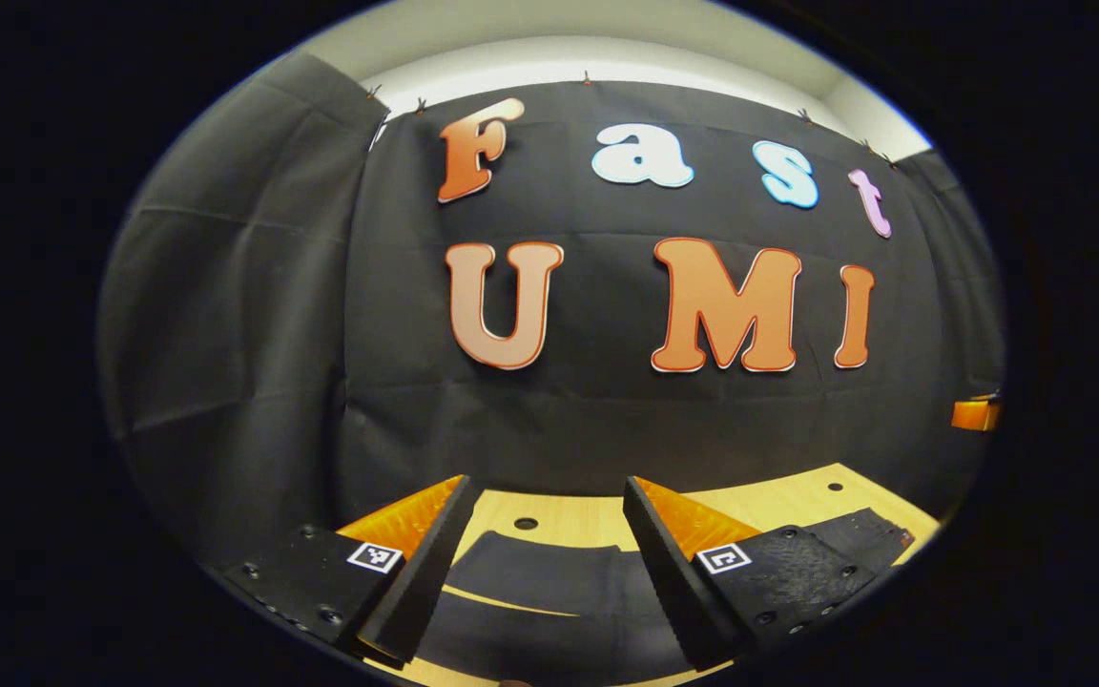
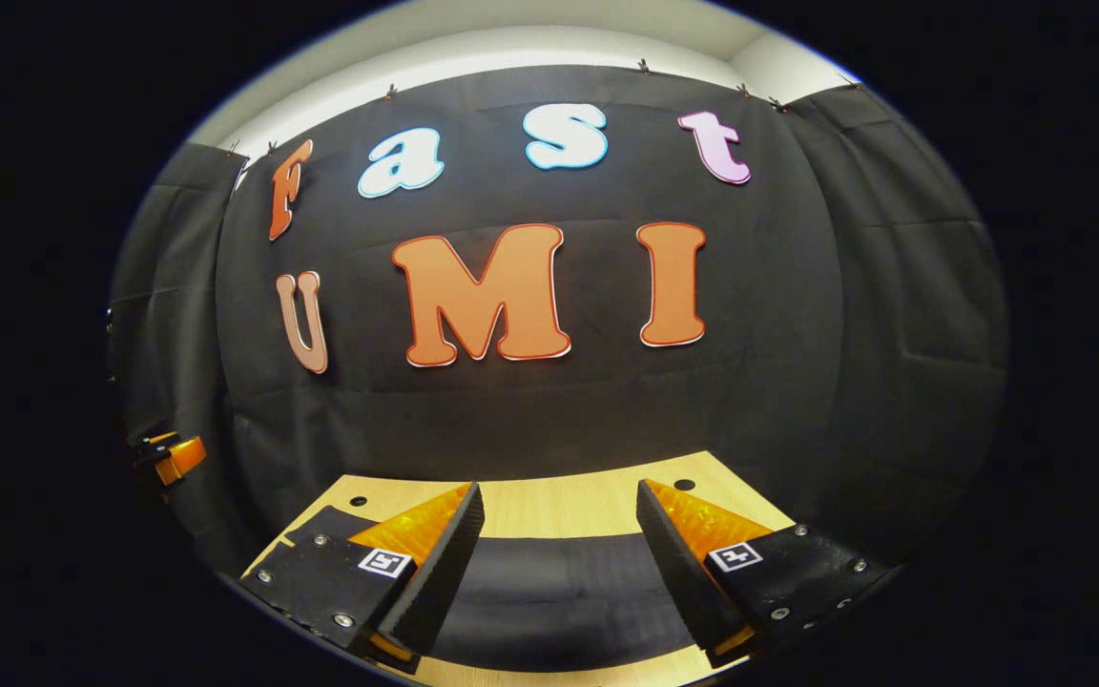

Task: Grasp the waist and the cuffs of the jeans and fold them to make the two legs overlap; first hold the waist and fold one-third of the jeans toward the cuffs, then hold the cuffs and fold the remaining one-third in the same direction to finish folding.

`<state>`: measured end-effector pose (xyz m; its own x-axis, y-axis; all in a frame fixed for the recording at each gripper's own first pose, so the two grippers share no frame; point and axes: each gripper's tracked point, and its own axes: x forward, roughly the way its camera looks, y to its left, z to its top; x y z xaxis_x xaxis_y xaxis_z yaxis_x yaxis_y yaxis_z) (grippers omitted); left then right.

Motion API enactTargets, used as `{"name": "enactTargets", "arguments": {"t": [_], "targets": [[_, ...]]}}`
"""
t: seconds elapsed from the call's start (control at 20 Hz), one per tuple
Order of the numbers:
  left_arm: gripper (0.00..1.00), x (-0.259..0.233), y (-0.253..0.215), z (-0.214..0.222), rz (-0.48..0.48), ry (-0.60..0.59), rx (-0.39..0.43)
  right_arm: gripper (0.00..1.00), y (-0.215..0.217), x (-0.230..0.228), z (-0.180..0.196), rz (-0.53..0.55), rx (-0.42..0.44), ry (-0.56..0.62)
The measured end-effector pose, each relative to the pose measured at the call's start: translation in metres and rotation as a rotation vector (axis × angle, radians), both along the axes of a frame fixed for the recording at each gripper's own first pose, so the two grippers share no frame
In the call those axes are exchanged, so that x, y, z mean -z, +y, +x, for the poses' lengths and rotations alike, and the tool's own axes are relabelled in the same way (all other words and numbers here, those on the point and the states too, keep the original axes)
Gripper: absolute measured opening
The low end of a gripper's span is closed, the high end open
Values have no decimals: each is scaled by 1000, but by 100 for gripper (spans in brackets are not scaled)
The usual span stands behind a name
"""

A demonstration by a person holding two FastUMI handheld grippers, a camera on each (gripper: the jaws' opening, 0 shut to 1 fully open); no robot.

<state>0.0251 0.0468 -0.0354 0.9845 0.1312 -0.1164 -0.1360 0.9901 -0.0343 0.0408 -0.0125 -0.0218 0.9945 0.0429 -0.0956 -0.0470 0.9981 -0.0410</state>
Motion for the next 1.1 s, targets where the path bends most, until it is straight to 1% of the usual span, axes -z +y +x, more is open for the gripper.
{"name": "enactTargets", "arguments": {"t": [0.1, 0.2, 0.25, 0.3, 0.35, 0.4, 0.45, 0.5, 0.55, 0.65, 0.75, 0.85, 0.95, 1.05, 1.1], "targets": [[96, 22, 7, -4, -50, 49, -8, 97, 3, 9, 2, 6, -8, 22], [98, 43, 13, -8, -138, 105, -14, 97, 7, 18, 4, 17, -23, 52], [98, 56, 12, -11, -208, 135, -13, 100, 10, 24, 5, 27, -31, 70], [98, 73, 11, -13, -286, 166, -19, 97, 11, 29, 5, 38, -38, 88], [98, 89, 14, -12, -361, 200, -34, 97, 12, 33, 6, 45, -44, 103], [98, 106, 18, -13, -429, 238, -56, 100, 12, 36, 6, 46, -42, 113], [98, 123, 20, -17, -497, 265, -76, 97, 10, 38, 7, 36, -39, 116], [98, 137, 22, -22, -570, 289, -98, 98, 10, 39, 8, 30, -39, 120], [98, 154, 24, -32, -640, 317, -126, 98, 10, 41, 9, 34, -45, 129], [98, 200, 30, -50, -722, 399, -178, 97, 11, 45, 11, 58, -57, 153], [98, 247, 37, -64, -811, 471, -247, 98, 5, 52, 13, 64, -49, 172], [98, 287, 40, -80, -931, 539, -341, 98, 3, 59, 13, 92, -57, 206], [99, 324, 41, -100, -1004, 621, -425, 97, 0, 67, 12, 146, -62, 245], [99, 347, 38, -108, -1087, 636, -487, 97, -8, 75, 13, 158, -47, 268], [98, 354, 35, -107, -1125, 637, -501, 98, -13, 77, 14, 152, -37, 275]]}}
